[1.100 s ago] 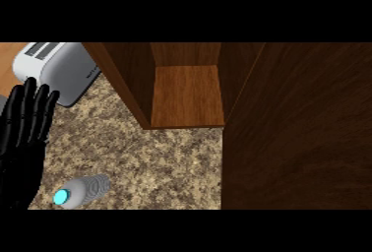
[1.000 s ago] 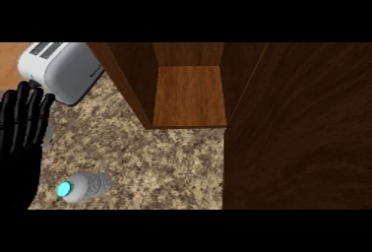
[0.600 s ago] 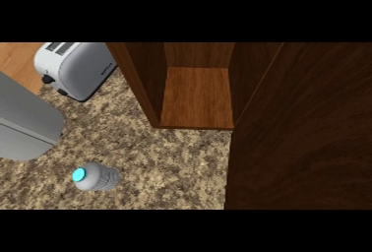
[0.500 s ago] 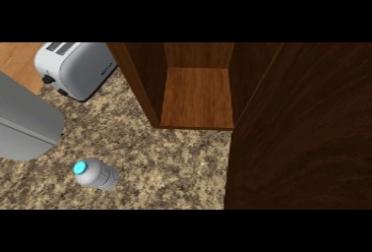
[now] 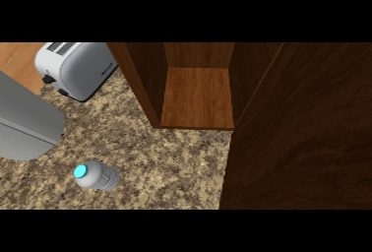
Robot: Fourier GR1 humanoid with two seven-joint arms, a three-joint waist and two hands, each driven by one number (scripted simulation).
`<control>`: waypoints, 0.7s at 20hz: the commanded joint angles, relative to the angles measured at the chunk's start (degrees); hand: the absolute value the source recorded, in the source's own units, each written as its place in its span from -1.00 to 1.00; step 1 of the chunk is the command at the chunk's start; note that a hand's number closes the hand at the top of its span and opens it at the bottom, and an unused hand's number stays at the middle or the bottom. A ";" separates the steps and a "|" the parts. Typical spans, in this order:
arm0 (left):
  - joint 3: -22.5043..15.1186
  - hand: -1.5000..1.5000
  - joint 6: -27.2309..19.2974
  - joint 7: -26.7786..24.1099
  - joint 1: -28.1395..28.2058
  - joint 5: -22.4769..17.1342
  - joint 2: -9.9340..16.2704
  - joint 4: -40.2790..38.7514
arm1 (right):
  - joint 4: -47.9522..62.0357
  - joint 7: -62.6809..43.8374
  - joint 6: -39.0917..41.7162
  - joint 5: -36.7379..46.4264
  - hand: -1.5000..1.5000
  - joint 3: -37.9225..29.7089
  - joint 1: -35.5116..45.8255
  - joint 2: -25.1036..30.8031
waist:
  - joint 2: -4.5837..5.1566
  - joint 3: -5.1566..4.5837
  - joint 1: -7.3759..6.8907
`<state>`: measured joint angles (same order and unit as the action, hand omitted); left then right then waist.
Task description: Pick up the bottled water, place it into the cabinet and close the cabinet
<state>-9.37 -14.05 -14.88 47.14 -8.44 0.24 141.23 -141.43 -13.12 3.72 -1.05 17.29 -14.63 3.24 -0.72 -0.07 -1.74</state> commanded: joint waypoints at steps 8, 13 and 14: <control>-6.01 -1.00 3.09 -5.40 16.13 -3.27 0.12 12.74 | -5.22 -5.21 -4.00 7.40 -1.00 9.25 -1.29 -0.55 | 0.02 0.03 0.56; -6.35 -1.00 4.84 -8.51 20.36 -3.90 0.46 10.86 | -5.08 -3.29 -5.58 8.27 -1.00 10.86 -2.33 -0.58 | 0.08 0.04 0.94; -6.53 -1.00 5.46 -11.10 21.27 -3.32 0.00 8.70 | -3.13 -5.07 -6.30 8.04 -1.00 9.78 1.76 -1.34 | 0.21 0.02 0.36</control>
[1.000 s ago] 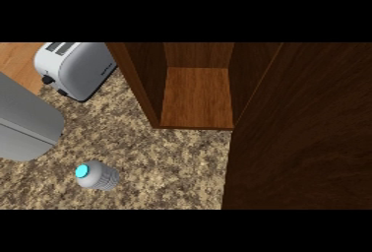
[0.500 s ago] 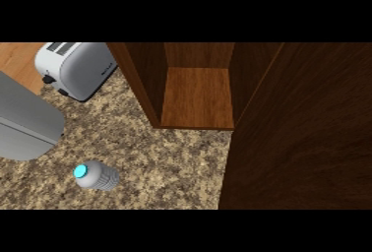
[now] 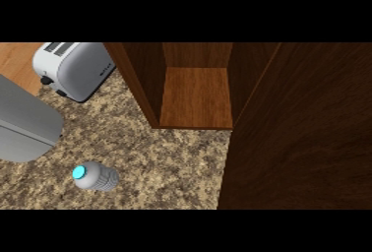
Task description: Pick up the bottled water, place it into the cabinet and close the cabinet
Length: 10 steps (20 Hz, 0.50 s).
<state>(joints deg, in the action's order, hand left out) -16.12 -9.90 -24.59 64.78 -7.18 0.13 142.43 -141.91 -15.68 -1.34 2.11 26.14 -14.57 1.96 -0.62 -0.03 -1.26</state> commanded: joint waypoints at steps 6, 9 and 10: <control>2.06 -1.00 1.41 0.14 2.45 -5.50 0.29 6.89 | -4.05 -2.76 -3.65 9.63 -1.00 7.18 0.51 1.10 | 0.07 -0.07 0.93; 1.88 -1.00 -0.13 0.94 1.09 -4.53 -0.12 5.06 | -3.88 -1.34 -4.12 8.27 -1.00 5.99 0.04 2.23 | 0.29 -0.02 1.04; 3.27 -1.00 1.63 0.48 3.91 -6.11 0.44 7.39 | -5.74 -0.95 -3.78 7.60 -1.00 6.14 -2.43 3.83 | 0.02 -0.02 0.93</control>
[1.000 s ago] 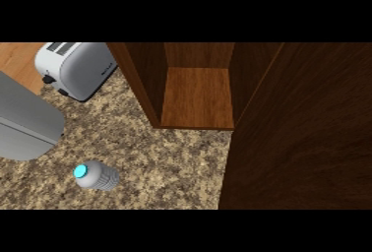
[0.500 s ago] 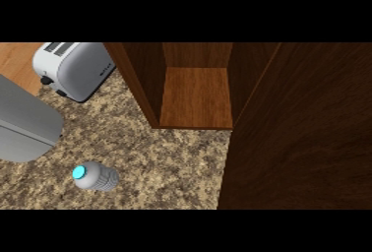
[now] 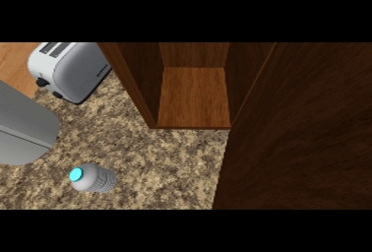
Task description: Pick up the bottled water, place it into the cabinet and close the cabinet
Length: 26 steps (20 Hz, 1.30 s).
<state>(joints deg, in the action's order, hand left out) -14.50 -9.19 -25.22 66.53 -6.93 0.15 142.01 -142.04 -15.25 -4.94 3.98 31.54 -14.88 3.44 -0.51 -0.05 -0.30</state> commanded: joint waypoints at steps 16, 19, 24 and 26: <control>13.16 -1.00 -5.30 5.43 -24.56 -6.83 -0.14 -14.96 | -4.79 -2.68 -5.16 7.09 -1.00 4.05 1.86 5.14 | 0.40 -0.01 0.84; 9.75 -1.00 -8.59 4.91 -26.17 -2.91 -0.13 -17.67 | -6.34 -8.14 -7.42 10.45 -1.00 6.84 4.51 4.16 | 0.36 -0.04 0.70; 17.39 -1.00 -5.76 8.15 -32.18 -6.94 2.45 -22.67 | -3.87 -6.76 -8.90 11.15 -1.00 7.47 6.58 4.62 | 0.40 -0.03 0.70; 16.50 -1.00 -5.46 5.62 -34.84 -6.34 1.63 -27.90 | -2.39 -3.66 -9.73 10.06 -1.00 7.65 5.26 4.86 | 0.40 0.00 0.72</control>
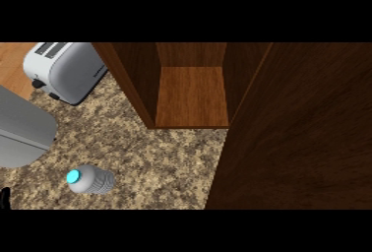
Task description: Pick up the bottled water, place it into the cabinet and close the cabinet
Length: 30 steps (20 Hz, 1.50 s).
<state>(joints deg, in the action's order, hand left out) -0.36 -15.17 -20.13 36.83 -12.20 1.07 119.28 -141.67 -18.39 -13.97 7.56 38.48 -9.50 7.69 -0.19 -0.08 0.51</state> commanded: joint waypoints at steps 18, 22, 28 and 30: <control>1.55 -1.00 2.21 -14.34 -16.52 -0.85 -1.04 -32.87 | -8.59 -3.47 -3.13 4.50 -1.00 -0.36 -0.81 6.47 | 0.07 0.03 -0.14; 2.12 -1.00 4.02 -18.51 -17.01 -2.79 -1.05 -38.29 | -9.44 -4.50 -6.08 9.83 -1.00 4.85 -0.46 5.47 | -0.12 -0.04 0.10; 2.36 -1.00 0.01 -22.42 -27.01 -3.37 -1.06 -50.32 | -6.79 -2.13 -5.44 5.27 -1.00 2.25 -0.11 7.13 | 0.13 0.01 -0.06; 5.37 -1.00 1.93 -23.71 -24.17 -2.83 -0.71 -49.23 | -4.22 0.11 -4.66 2.43 -1.00 -0.10 0.86 7.25 | 0.15 0.06 -0.39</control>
<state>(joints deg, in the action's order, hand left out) 3.19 -13.32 -40.84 13.79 -15.15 0.11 74.03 -141.81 -16.86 -19.75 8.13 40.59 -9.14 13.98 -0.12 -0.05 0.42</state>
